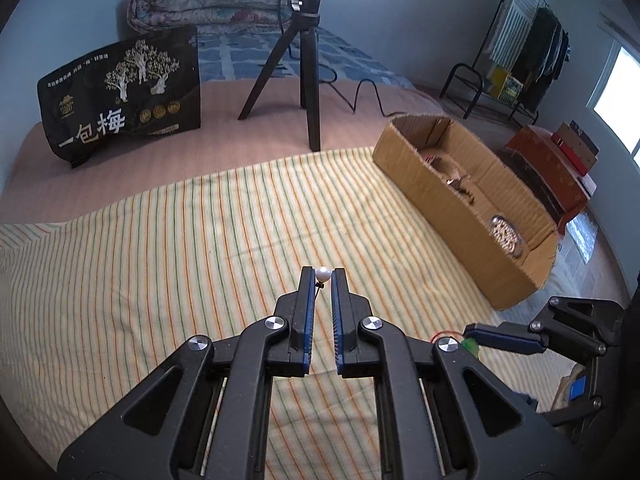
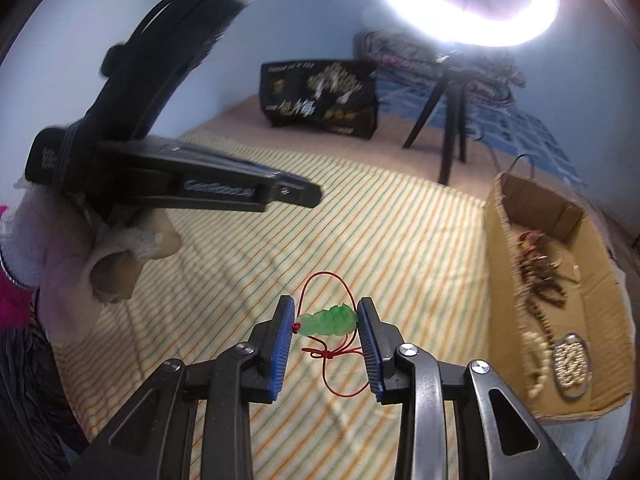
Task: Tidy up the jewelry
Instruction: 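Carry the earring and jade pendant into the box and open both tools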
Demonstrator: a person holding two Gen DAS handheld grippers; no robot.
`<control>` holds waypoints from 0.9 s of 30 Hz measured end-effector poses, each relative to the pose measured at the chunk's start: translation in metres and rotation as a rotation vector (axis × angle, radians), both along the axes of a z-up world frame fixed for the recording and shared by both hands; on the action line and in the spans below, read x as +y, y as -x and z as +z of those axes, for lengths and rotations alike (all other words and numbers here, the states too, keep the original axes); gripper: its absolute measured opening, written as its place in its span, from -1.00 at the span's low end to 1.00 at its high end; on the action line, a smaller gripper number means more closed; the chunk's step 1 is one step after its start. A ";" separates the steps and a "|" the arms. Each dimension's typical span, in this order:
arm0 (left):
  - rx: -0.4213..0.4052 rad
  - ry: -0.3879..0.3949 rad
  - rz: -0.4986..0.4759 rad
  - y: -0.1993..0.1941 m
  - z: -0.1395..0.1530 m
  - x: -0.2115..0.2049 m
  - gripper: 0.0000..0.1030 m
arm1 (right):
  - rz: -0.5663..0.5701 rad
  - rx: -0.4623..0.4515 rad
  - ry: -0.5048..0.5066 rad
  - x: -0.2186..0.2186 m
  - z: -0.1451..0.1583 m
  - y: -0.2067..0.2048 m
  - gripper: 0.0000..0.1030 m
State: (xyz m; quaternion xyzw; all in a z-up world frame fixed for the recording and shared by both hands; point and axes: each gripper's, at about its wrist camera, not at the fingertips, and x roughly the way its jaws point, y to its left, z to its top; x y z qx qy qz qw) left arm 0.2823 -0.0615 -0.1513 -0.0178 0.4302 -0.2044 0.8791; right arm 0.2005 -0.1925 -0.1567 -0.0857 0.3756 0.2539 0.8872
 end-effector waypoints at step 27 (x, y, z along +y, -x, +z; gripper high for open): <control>-0.108 0.129 -0.065 0.008 0.061 -0.071 -0.88 | -0.368 -0.133 -0.090 -0.148 0.064 -0.034 -0.37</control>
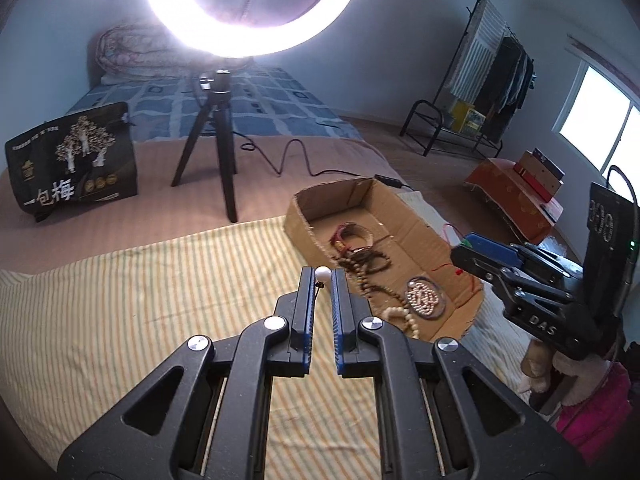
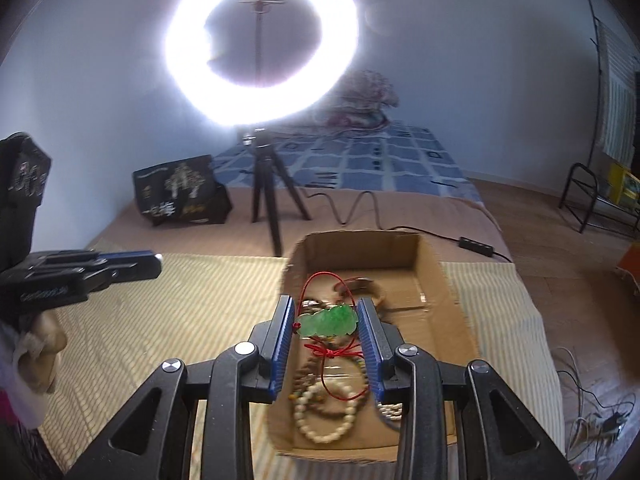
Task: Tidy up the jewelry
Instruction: 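Carry the earring and jade pendant into the box and open both tools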
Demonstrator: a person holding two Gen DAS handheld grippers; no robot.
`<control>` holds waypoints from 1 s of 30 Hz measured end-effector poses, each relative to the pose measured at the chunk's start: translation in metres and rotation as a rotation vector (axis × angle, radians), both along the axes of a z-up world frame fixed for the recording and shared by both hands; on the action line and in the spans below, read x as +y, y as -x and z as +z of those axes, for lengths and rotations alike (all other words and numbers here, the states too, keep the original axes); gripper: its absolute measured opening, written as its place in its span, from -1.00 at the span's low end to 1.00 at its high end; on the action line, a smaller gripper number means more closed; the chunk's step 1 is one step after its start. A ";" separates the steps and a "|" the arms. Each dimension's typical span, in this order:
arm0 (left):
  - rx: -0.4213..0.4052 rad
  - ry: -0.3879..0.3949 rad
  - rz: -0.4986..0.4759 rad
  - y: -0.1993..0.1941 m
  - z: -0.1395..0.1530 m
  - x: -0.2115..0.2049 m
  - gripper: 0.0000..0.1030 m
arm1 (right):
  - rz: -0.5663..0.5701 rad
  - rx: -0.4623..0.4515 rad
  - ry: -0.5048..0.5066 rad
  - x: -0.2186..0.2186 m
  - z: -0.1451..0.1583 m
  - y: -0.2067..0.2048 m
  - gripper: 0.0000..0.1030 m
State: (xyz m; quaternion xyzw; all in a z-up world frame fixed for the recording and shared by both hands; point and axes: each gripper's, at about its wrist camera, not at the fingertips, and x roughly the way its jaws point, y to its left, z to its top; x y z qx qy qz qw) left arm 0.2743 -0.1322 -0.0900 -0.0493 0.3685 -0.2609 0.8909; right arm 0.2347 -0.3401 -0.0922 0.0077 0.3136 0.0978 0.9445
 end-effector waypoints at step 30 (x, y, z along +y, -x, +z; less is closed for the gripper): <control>0.062 -0.029 -0.102 0.004 -0.022 -0.097 -0.88 | -0.072 0.060 -0.047 -0.043 -0.022 -0.043 -0.35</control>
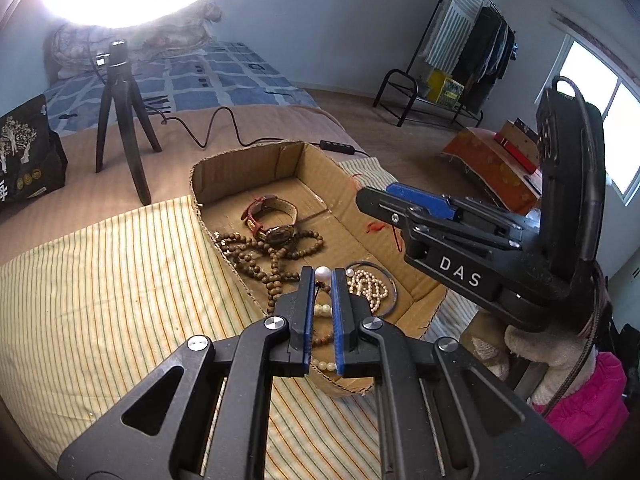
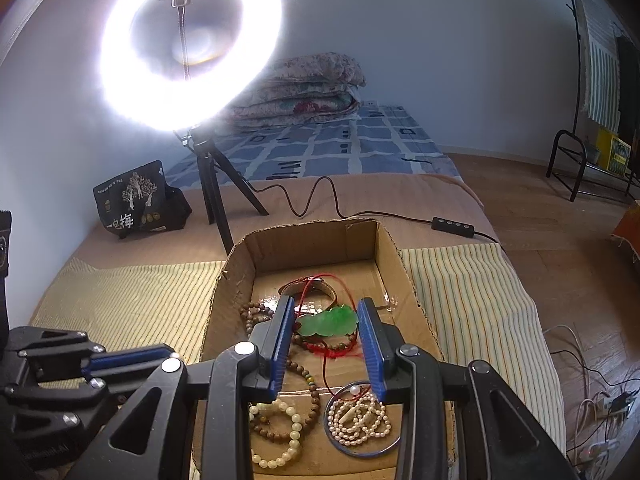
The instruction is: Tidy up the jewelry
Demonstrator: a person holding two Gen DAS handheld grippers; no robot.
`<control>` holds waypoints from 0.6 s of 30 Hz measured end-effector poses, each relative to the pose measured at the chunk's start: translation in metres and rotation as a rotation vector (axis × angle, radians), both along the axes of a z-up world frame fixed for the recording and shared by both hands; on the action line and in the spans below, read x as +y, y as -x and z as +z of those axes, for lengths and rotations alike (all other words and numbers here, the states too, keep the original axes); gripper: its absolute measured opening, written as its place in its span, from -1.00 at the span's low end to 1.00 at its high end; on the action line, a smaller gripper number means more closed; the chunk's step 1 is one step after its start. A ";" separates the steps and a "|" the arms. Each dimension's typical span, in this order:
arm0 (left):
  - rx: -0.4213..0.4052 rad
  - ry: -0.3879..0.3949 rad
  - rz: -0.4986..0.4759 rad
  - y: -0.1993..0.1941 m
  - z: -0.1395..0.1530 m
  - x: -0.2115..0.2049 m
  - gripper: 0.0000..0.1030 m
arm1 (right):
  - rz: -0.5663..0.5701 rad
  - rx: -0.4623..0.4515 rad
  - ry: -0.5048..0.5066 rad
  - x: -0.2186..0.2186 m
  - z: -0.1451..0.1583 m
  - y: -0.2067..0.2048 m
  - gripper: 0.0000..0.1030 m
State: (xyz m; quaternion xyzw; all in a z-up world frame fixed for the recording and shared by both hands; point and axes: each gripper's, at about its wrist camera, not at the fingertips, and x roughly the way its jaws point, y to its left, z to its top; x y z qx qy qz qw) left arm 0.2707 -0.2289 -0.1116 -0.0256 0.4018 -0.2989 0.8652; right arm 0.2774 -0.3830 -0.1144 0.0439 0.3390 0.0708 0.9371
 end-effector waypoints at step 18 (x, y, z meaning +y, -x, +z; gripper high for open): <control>-0.001 -0.032 -0.002 0.000 -0.003 -0.004 -0.17 | -0.071 -0.024 0.009 -0.003 0.004 0.002 0.61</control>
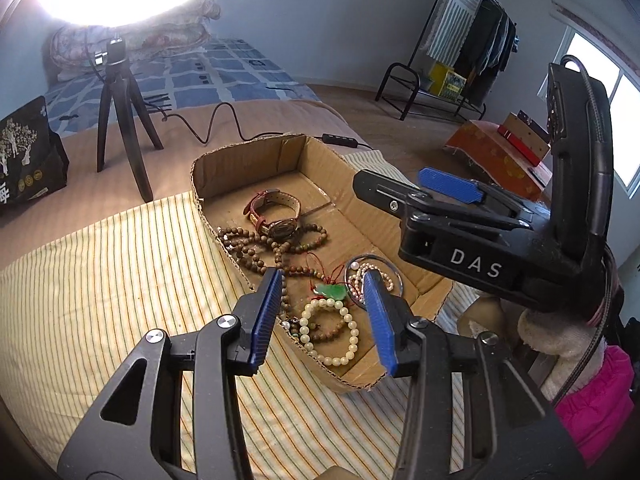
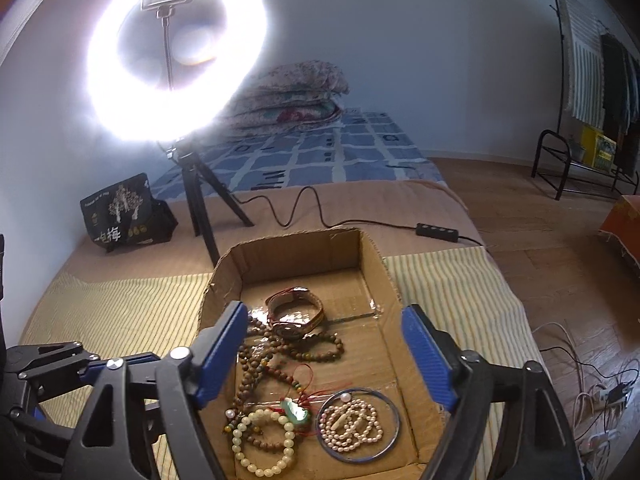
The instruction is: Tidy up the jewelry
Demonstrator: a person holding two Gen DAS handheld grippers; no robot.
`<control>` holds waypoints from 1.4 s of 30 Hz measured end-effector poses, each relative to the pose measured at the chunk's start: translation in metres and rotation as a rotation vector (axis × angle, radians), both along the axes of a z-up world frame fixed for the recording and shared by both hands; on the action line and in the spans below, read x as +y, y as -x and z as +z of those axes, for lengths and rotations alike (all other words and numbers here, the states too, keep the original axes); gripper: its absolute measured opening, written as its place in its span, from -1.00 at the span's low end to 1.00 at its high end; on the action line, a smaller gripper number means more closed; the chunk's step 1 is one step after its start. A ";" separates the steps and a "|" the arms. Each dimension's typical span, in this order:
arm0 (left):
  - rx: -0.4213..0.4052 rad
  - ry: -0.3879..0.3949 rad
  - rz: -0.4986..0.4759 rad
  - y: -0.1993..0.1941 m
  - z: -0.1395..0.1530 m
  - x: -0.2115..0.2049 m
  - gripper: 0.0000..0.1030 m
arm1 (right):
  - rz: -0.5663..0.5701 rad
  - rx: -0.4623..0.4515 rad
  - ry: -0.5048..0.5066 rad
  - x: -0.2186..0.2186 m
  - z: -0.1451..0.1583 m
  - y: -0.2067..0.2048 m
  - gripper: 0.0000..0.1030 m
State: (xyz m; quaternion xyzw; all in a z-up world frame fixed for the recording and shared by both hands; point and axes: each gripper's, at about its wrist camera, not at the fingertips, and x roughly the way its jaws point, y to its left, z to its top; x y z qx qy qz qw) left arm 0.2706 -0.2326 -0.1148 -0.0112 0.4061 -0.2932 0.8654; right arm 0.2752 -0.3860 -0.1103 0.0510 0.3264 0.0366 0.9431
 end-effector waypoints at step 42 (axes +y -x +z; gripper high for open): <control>-0.213 -0.128 0.034 0.076 0.059 0.071 0.46 | -0.007 -0.089 0.142 0.048 0.067 0.094 0.99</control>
